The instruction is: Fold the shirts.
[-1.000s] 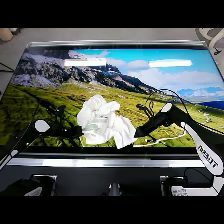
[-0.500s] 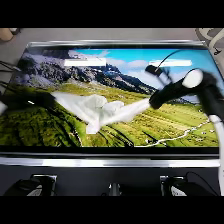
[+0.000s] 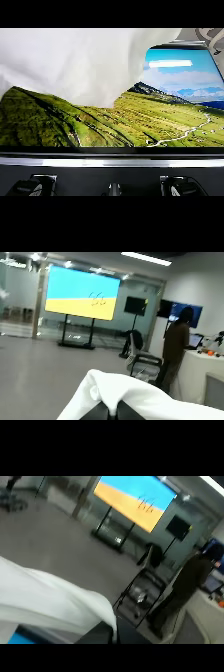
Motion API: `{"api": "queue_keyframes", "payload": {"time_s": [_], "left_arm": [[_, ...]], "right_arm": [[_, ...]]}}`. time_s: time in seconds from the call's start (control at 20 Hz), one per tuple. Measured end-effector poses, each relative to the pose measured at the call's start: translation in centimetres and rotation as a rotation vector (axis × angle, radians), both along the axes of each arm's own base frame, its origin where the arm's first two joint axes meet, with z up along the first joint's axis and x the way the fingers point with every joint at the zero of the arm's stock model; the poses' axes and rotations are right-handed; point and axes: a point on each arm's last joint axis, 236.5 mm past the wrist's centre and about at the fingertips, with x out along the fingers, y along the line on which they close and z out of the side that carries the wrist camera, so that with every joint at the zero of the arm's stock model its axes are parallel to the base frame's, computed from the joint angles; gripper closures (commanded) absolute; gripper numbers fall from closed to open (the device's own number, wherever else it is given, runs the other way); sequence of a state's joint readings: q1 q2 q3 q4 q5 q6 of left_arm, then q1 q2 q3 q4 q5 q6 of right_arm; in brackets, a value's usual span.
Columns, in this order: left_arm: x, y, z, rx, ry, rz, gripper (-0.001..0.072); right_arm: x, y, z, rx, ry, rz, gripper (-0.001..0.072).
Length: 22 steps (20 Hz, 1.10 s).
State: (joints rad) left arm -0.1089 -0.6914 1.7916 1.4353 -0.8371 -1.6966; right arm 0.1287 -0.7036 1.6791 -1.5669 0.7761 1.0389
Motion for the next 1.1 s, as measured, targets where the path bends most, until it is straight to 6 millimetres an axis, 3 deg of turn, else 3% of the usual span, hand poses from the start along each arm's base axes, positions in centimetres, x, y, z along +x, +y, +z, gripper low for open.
{"api": "queue_keyframes", "payload": {"time_s": [0.15, 0.25, 0.35, 0.45, 0.6, 0.7, 0.8, 0.95, 1.1], "left_arm": [[-1.1, -1.3, 1.8, -0.012, -0.067, -0.063, 0.0683], [-0.8, -1.2, 1.8, 0.004, -0.068, -0.054, 0.0683], [1.6, -1.0, -0.8, 0.051, 0.028, -0.022, 0.0683], [5.2, -1.1, -6.0, 0.1, 0.206, -0.008, 0.0683], [10.7, -1.5, -17.8, 0.166, 0.546, -0.011, 0.0682], [13.2, -1.7, -26.6, 0.185, 0.772, -0.018, 0.0682], [15.0, -1.6, -33.7, 0.183, 0.936, -0.014, 0.0682], [17.7, -0.5, -41.4, 0.167, 1.103, 0.016, 0.0682], [20.4, 1.0, -46.1, 0.147, 1.202, 0.052, 0.0682]], "right_arm": [[-2.7, 0.0, 3.2, 0.038, -0.128, 0.02, 0.0692], [-3.8, -0.2, 4.6, 0.046, -0.187, 0.019, 0.0692], [-3.5, -0.5, 4.9, 0.036, -0.2, 0.003, 0.0692], [-0.8, -0.5, 2.8, 0.009, -0.115, -0.02, 0.0691], [6.3, -0.3, -3.2, -0.015, 0.108, -0.046, 0.0691], [12.0, 0.2, -8.7, -0.008, 0.278, -0.054, 0.0691], [17.5, 0.8, -14.5, 0.015, 0.422, -0.061, 0.0691], [24.2, 2.0, -23.3, 0.103, 0.599, -0.063, 0.0691], [28.8, 3.5, -29.9, 0.226, 0.695, -0.051, 0.069]]}}
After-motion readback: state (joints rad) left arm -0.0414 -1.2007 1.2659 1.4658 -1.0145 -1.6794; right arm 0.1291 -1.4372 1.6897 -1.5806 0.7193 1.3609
